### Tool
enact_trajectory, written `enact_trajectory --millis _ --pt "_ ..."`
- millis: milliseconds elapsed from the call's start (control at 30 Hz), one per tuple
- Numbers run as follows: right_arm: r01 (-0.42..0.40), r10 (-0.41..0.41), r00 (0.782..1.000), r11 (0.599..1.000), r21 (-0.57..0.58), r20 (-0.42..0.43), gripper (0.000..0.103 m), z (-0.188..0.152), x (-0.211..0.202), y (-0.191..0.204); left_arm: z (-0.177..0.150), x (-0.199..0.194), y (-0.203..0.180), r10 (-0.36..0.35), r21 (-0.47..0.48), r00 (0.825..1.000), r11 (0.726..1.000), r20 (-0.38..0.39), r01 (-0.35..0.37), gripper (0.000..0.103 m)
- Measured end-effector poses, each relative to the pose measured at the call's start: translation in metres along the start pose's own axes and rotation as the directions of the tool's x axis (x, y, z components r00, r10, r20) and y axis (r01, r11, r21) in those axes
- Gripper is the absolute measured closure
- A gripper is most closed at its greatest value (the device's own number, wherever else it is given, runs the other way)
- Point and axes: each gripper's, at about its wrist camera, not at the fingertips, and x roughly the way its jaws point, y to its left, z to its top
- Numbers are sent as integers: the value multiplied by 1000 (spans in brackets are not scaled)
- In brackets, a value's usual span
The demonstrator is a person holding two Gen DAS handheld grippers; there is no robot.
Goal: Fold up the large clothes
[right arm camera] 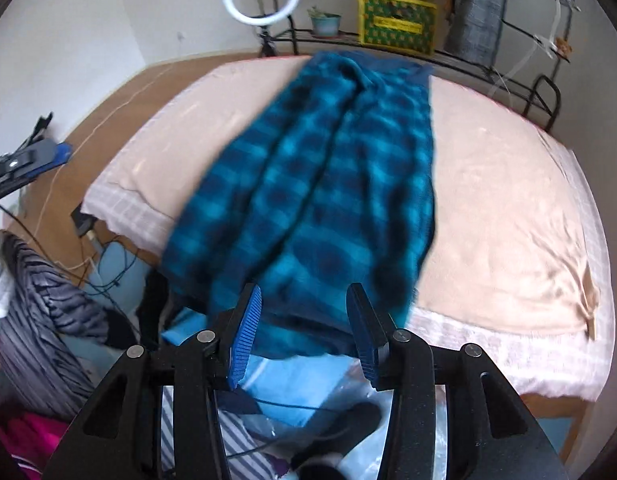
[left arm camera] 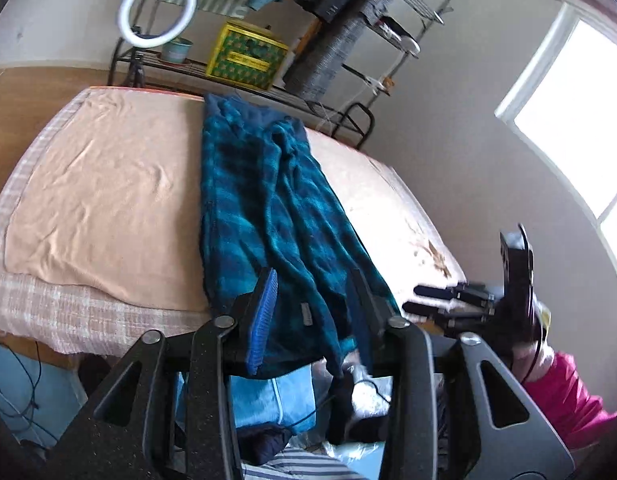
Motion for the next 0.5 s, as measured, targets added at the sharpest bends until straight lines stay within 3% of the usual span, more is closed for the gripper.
enact_trajectory --millis 33,133,267,333,467,500 --pt "7 -7 1000 1000 8 2 60 -3 -2 -6 -3 9 -5 -4 23 1000 1000 -21 5 53" --pt "21 -21 1000 1000 11 -3 60 -13 -5 -29 -16 46 -23 -29 66 993 997 -111 36 52" --pt "-27 25 998 999 -32 -49 60 -34 5 -49 -37 100 -49 -24 154 974 986 -224 60 52" --pt "-39 36 997 998 -42 -71 60 -43 17 -49 -47 130 -65 16 234 965 971 -261 47 52" --pt "20 -23 998 998 -63 -51 61 -48 38 -46 -59 178 -83 99 333 950 943 -297 6 52" --pt "20 -23 999 999 -47 -47 70 -48 42 -47 -60 184 -84 112 354 947 935 -301 2 52"
